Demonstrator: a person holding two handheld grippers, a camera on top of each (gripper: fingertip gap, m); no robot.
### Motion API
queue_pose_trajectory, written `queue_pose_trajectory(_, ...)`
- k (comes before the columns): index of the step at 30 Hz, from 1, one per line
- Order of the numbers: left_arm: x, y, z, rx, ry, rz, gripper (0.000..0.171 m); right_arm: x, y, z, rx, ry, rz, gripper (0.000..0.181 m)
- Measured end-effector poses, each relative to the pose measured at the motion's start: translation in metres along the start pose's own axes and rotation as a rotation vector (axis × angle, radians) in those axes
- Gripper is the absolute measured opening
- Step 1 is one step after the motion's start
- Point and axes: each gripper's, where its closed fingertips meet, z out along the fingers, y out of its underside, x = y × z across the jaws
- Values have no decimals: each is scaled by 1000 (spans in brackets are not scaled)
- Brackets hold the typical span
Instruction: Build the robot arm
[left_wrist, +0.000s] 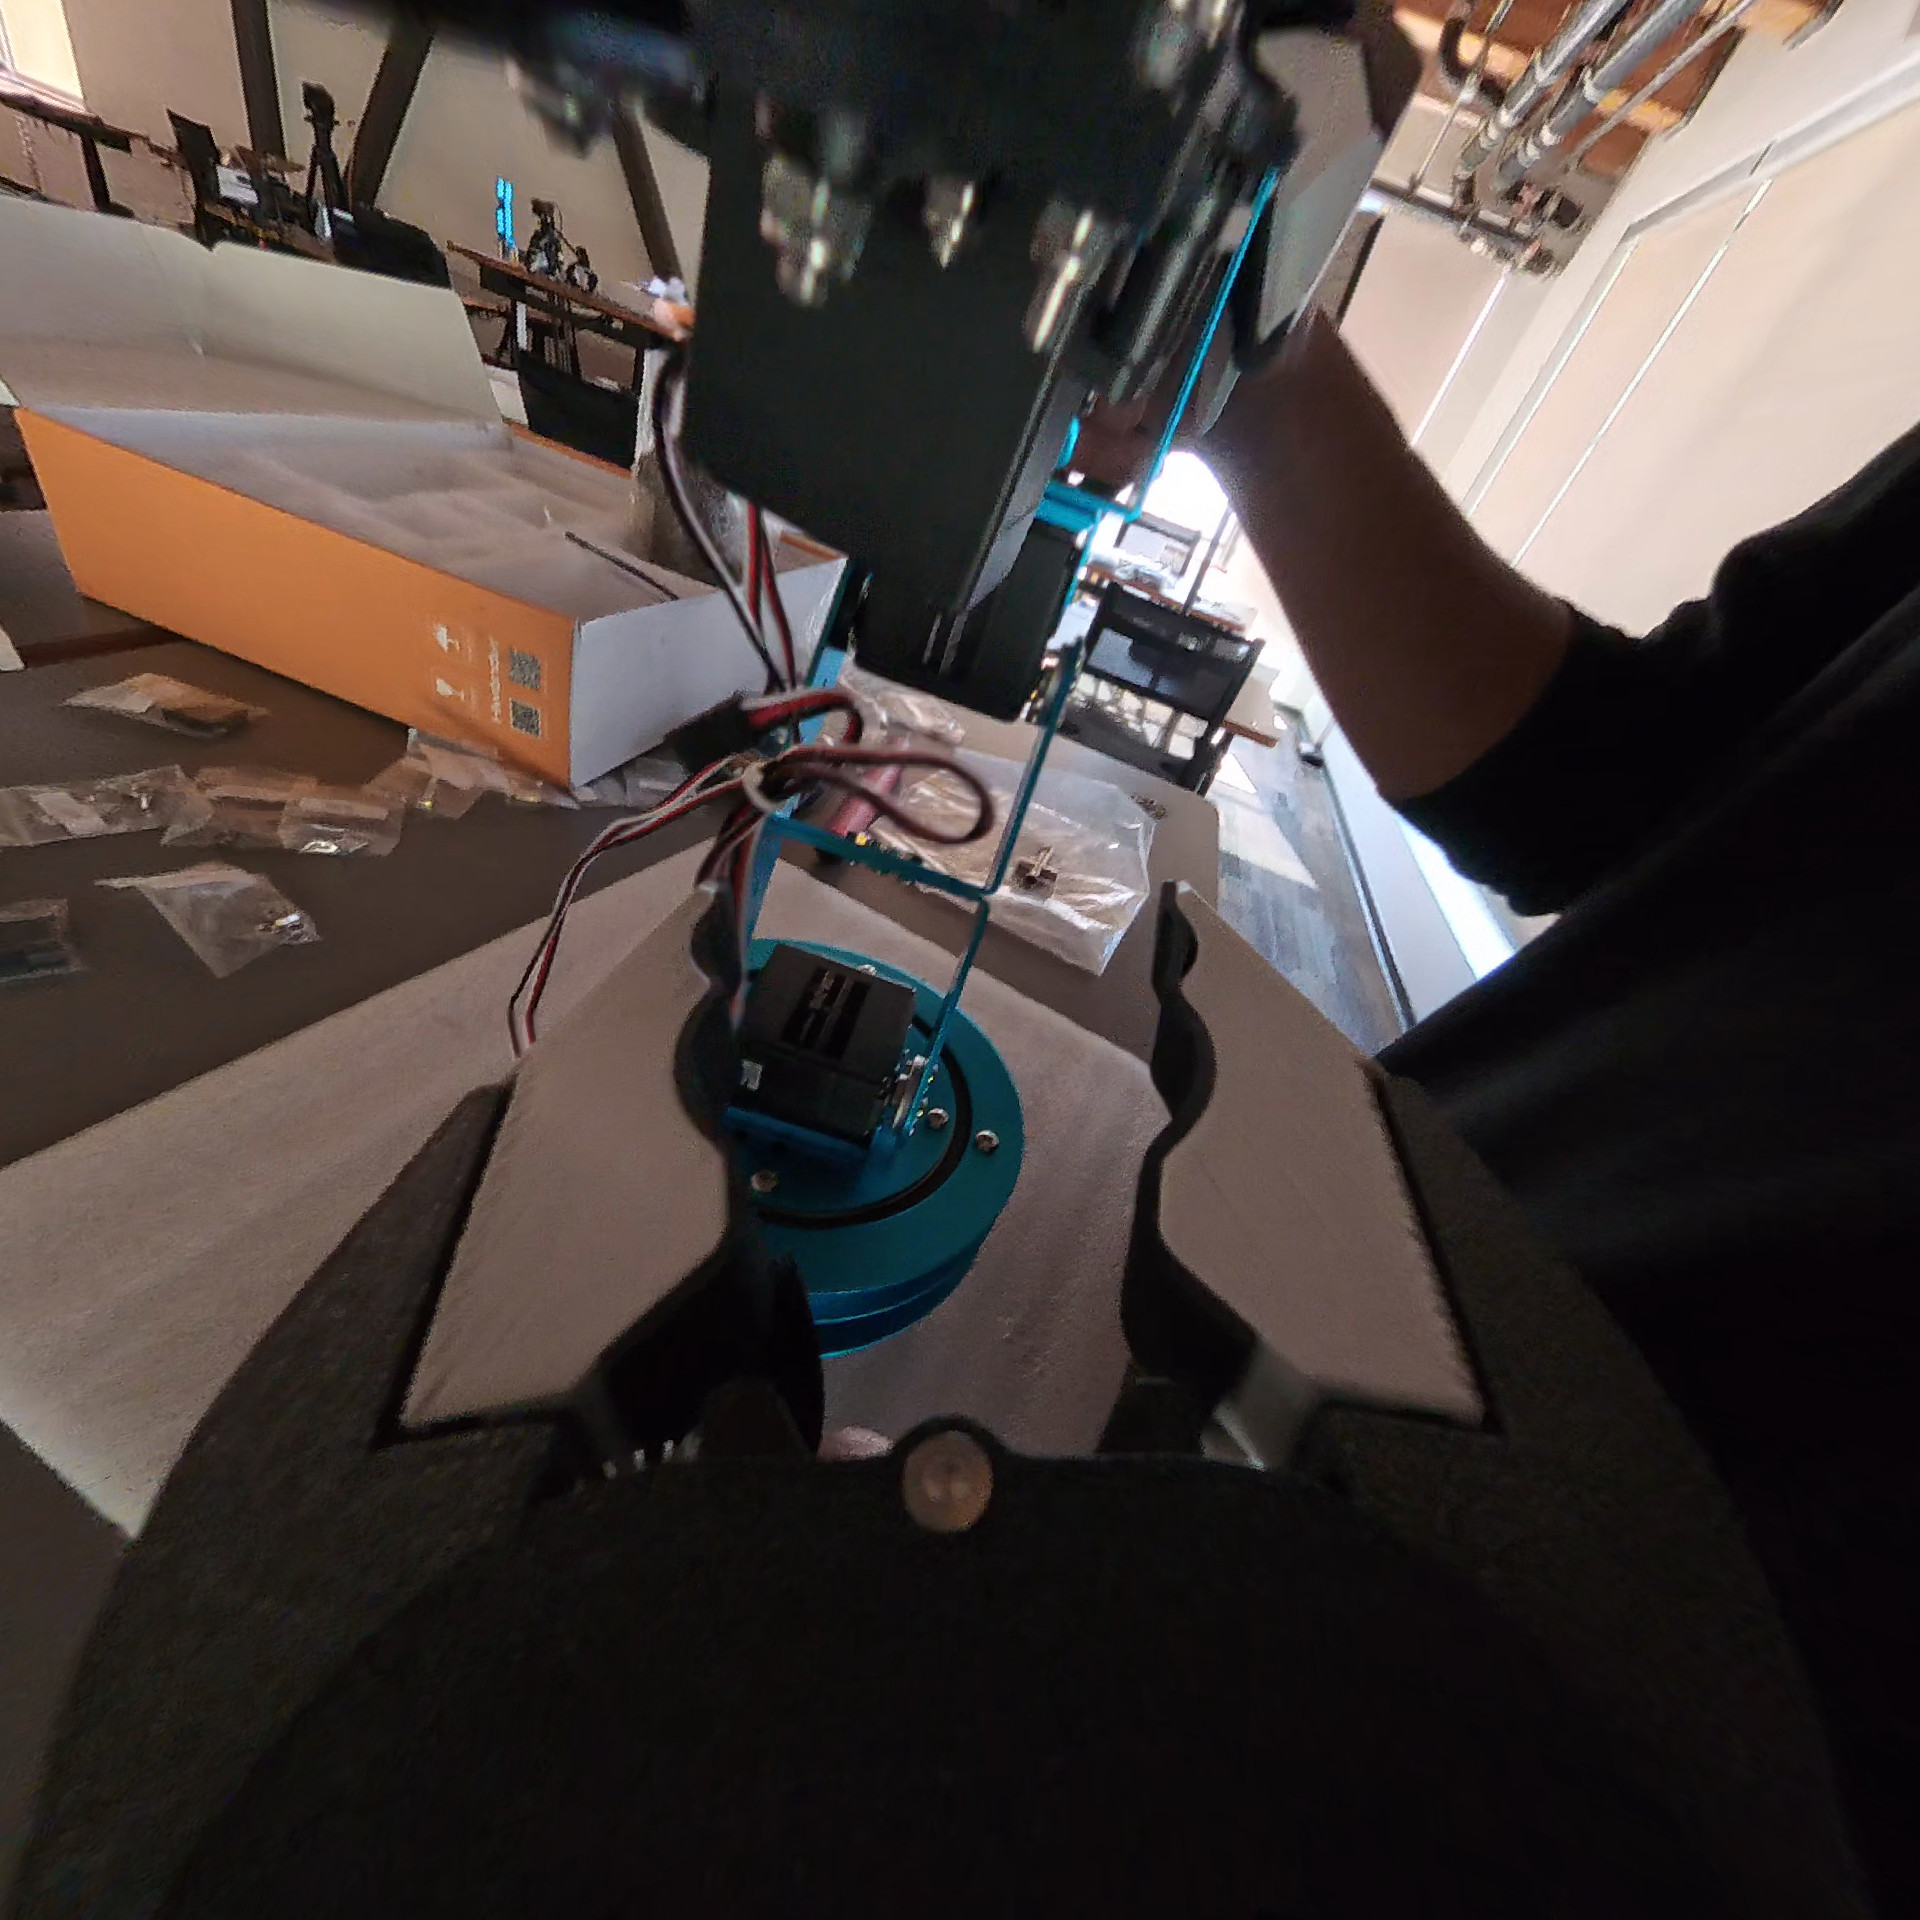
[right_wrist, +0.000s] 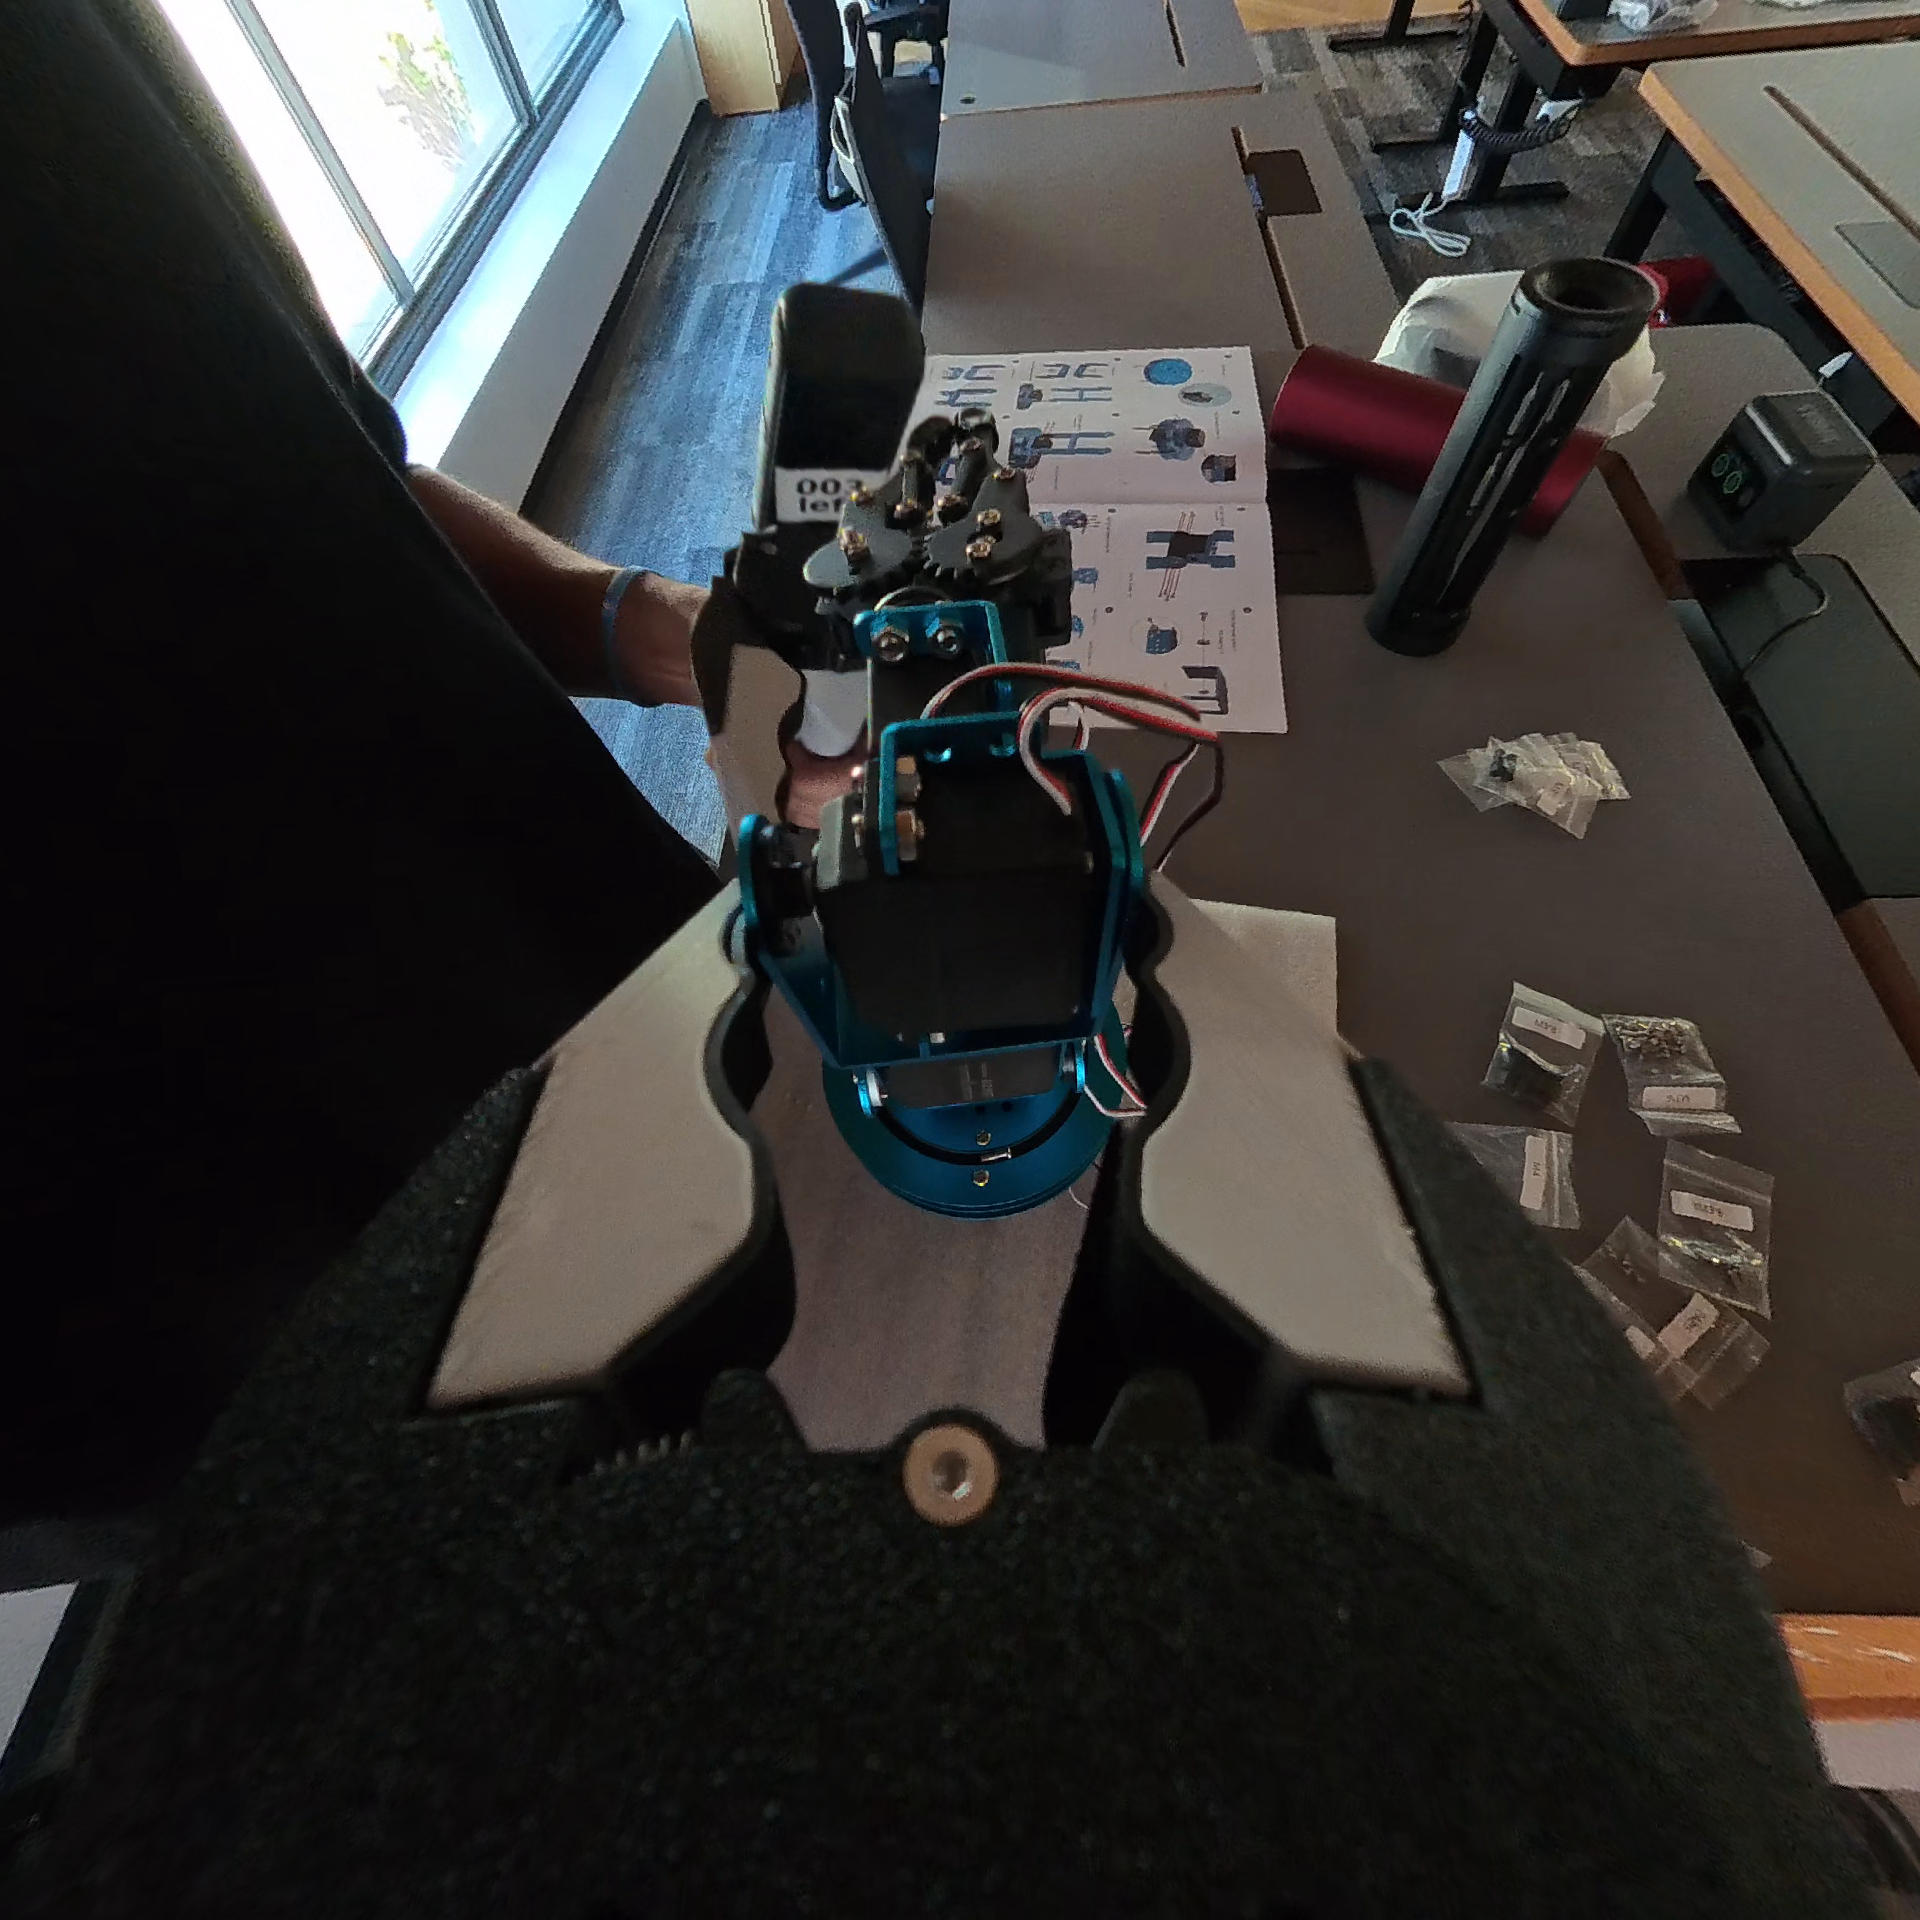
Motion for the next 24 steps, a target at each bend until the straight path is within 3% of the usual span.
queue_pose_trajectory(7,3,-23,-14,76,-26,-10,79,4,-5,-5,1,57,-17,75)
queue_pose_trajectory(10,-2,-33,-22,98,-48,4,79,7,-14,-20,22,101,22,78)
queue_pose_trajectory(14,-7,-54,-33,169,-34,13,81,8,-22,-41,-53,217,10,73)
queue_pose_trajectory(18,1,-70,-30,231,77,15,88,-11,-20,-39,-109,140,86,82)
queue_pose_trajectory(21,-7,-50,-25,150,62,10,103,1,-11,-27,-156,180,80,88)
queue_pose_trajectory(24,-25,-1,-28,5,-20,-1,104,0,-17,-23,-147,208,65,90)
